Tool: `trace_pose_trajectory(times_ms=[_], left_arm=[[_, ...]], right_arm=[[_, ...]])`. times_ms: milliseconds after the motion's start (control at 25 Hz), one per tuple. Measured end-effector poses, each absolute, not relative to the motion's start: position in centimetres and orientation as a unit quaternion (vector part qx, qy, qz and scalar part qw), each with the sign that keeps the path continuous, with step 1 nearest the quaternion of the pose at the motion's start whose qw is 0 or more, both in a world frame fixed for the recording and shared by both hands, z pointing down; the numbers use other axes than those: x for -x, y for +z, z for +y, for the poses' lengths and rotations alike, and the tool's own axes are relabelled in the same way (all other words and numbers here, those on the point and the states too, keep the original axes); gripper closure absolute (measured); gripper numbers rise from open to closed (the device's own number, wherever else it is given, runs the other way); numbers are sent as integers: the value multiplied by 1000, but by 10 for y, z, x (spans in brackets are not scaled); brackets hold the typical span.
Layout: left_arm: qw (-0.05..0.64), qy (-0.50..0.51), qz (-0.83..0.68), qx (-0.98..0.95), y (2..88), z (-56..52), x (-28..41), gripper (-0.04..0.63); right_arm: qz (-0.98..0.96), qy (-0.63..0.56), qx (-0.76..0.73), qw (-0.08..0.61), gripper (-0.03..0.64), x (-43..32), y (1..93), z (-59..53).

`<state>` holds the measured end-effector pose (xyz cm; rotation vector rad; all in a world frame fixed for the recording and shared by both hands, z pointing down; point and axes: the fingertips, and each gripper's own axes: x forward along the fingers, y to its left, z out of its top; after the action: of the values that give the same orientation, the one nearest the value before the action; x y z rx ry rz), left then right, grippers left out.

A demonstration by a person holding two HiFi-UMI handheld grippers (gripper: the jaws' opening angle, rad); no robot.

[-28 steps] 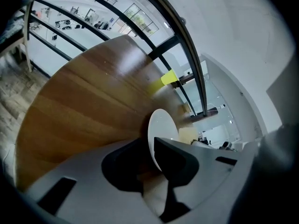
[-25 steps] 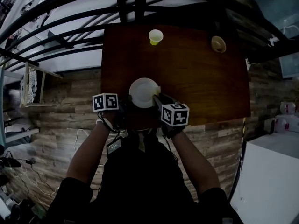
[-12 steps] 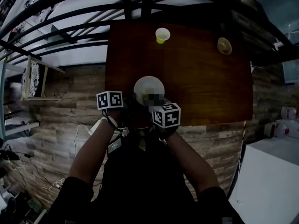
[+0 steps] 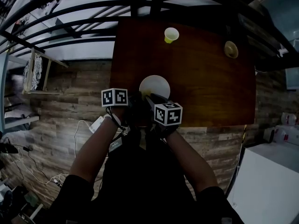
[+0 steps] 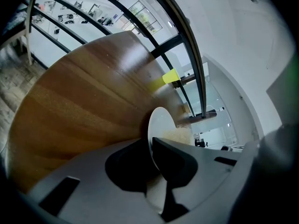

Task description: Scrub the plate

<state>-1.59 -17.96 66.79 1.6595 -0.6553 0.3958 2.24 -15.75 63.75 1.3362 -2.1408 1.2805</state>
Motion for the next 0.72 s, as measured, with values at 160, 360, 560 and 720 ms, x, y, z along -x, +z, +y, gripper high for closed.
trace_pose_trajectory(times_ms=[160, 360, 560, 720], left_arm=[[609, 176, -283, -720, 668, -180, 17, 541], [609, 177, -283, -719, 668, -178, 16, 541], [605, 189, -276, -722, 667, -173, 14, 541], [608, 185, -277, -720, 666, -172, 14, 541]], right_arm=[[-739, 443, -482, 158, 499, -40, 638, -156], [-720, 445, -512, 146, 499, -74, 635, -150], [-708, 438, -537, 134, 499, -107, 628, -141], [-694, 445, -553, 118, 499, -126, 624, -134]])
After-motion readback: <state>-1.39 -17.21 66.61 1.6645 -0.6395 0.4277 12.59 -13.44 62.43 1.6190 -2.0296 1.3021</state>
